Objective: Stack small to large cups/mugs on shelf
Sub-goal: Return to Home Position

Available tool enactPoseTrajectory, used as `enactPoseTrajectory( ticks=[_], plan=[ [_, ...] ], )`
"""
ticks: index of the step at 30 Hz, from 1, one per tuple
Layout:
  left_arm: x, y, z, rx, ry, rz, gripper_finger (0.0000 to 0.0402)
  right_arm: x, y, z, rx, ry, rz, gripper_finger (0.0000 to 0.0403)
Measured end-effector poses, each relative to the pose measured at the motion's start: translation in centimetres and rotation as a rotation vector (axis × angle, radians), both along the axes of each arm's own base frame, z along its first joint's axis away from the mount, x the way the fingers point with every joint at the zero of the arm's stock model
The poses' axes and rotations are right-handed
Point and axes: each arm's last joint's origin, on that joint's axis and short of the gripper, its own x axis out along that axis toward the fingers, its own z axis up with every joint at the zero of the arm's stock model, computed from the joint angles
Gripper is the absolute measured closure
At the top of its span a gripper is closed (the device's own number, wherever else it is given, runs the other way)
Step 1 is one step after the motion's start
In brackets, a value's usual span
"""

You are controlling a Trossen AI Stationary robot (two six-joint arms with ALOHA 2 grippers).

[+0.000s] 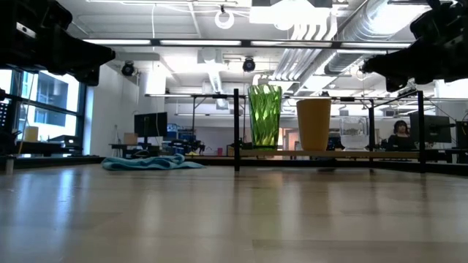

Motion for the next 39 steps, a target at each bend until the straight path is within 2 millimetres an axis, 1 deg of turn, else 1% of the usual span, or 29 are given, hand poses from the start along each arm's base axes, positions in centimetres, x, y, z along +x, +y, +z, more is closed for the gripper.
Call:
enactPoseTrajectory(
  ticks=[8,14,36,39],
  plan=[
    [0.00,0.00,0.00,-0.002,0.000,0.000,0.0367,0.01,0.08,-0.02,0.002,0.003,0.026,0.0379],
    [0.00,0.00,0.00,-0.003,-0.001,0.000,0.0367,-0.01,0.28,0.06,0.000,-0.001,0.096,0.0379],
    [0.00,0.00,0.00,-0.026,-0.003,0.000,0.0366,-0.02,0.22,0.06,0.020,0.003,0.076,0.0379],
    [0.00,0.00,0.00,-0.026,-0.003,0.000,0.0367,-0.02,0.31,0.10,0.002,-0.001,0.108,0.0379]
  ],
)
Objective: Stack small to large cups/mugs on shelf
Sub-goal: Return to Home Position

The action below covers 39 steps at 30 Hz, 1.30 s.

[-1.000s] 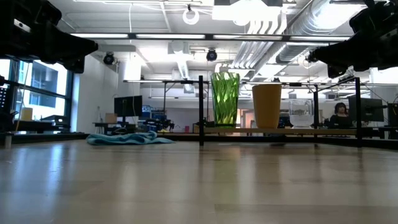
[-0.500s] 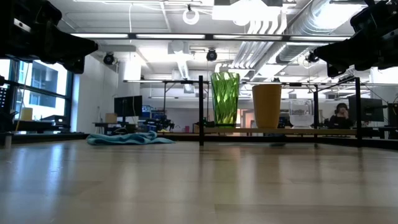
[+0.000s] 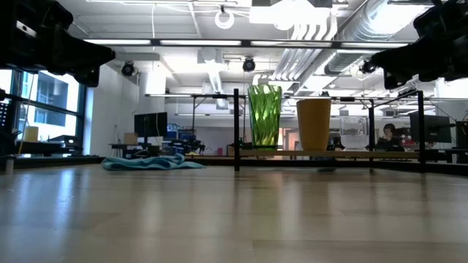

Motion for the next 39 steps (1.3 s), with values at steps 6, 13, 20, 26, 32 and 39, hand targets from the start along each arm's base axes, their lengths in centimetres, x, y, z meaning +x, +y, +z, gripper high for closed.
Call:
enactPoseTrajectory(
  ticks=[6,13,20,26,32,39],
  plan=[
    [0.00,0.00,0.00,0.000,0.000,0.000,0.0367,-0.01,0.10,0.07,-0.066,-0.011,0.032,0.0379],
    [0.00,0.00,0.00,0.000,0.000,0.000,0.0367,-0.01,0.05,0.06,-0.065,-0.009,0.015,0.0379],
    [0.00,0.00,0.00,0.001,0.000,0.000,0.0367,-0.01,0.05,0.06,-0.047,-0.007,0.015,0.0379],
    [0.00,0.00,0.00,0.001,0.000,0.000,0.0366,-0.01,0.05,0.06,-0.007,-0.005,0.015,0.0379],
    [0.00,0.00,0.00,0.001,0.000,0.000,0.0366,-0.01,0.05,0.07,-0.004,-0.005,0.016,0.0379],
    [0.00,0.00,-0.01,0.001,0.001,0.000,0.0366,-0.01,0.04,0.07,-0.004,-0.005,0.015,0.0379]
  ],
)
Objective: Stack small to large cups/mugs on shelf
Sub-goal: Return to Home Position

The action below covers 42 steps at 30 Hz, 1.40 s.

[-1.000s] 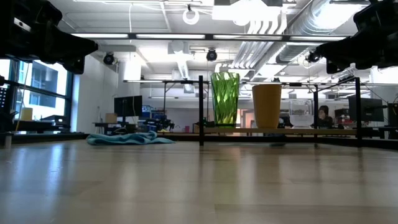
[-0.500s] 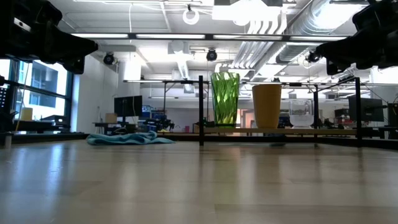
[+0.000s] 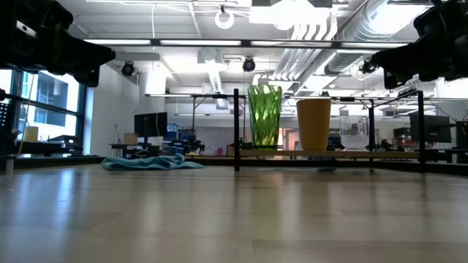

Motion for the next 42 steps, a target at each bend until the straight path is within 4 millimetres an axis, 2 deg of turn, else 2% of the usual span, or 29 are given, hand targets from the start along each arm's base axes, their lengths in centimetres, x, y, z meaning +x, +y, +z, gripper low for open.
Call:
enactPoseTrajectory(
  ticks=[19,25,28,42],
  plan=[
    [0.00,0.00,0.00,0.000,0.000,0.001,0.0366,0.00,0.01,0.01,-0.061,-0.004,0.004,0.0379],
    [0.00,0.00,0.01,0.000,0.000,0.000,0.0366,0.00,0.01,0.01,-0.042,-0.003,0.002,0.0379],
    [0.00,0.00,0.01,0.000,0.000,0.000,0.0366,0.03,-0.16,-0.07,0.006,0.002,-0.055,0.0379],
    [0.00,0.00,0.01,0.000,0.000,0.000,0.0366,0.03,-0.19,-0.09,-0.034,0.003,-0.068,0.0379]
  ],
)
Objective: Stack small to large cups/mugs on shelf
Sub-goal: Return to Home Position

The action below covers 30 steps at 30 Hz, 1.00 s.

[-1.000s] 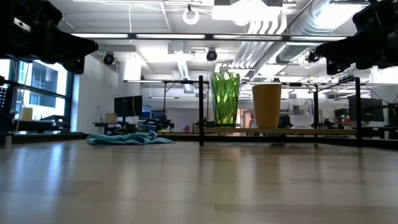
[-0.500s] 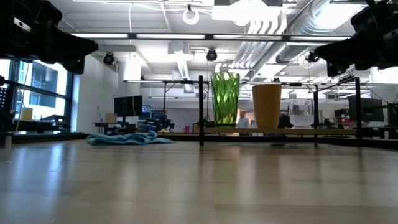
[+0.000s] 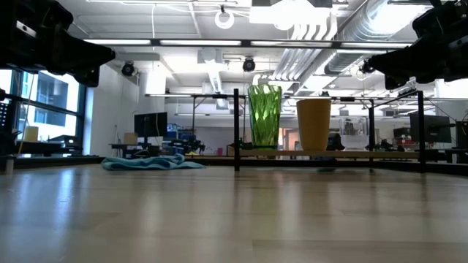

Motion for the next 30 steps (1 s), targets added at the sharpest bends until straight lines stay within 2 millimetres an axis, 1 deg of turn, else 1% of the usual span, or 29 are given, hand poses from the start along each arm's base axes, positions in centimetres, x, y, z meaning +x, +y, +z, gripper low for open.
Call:
enactPoseTrajectory(
  ticks=[30],
  plan=[
    [0.00,0.00,-0.01,0.000,0.001,0.000,0.0366,0.01,-0.01,-0.04,0.008,0.001,-0.001,0.0379]
  ],
)
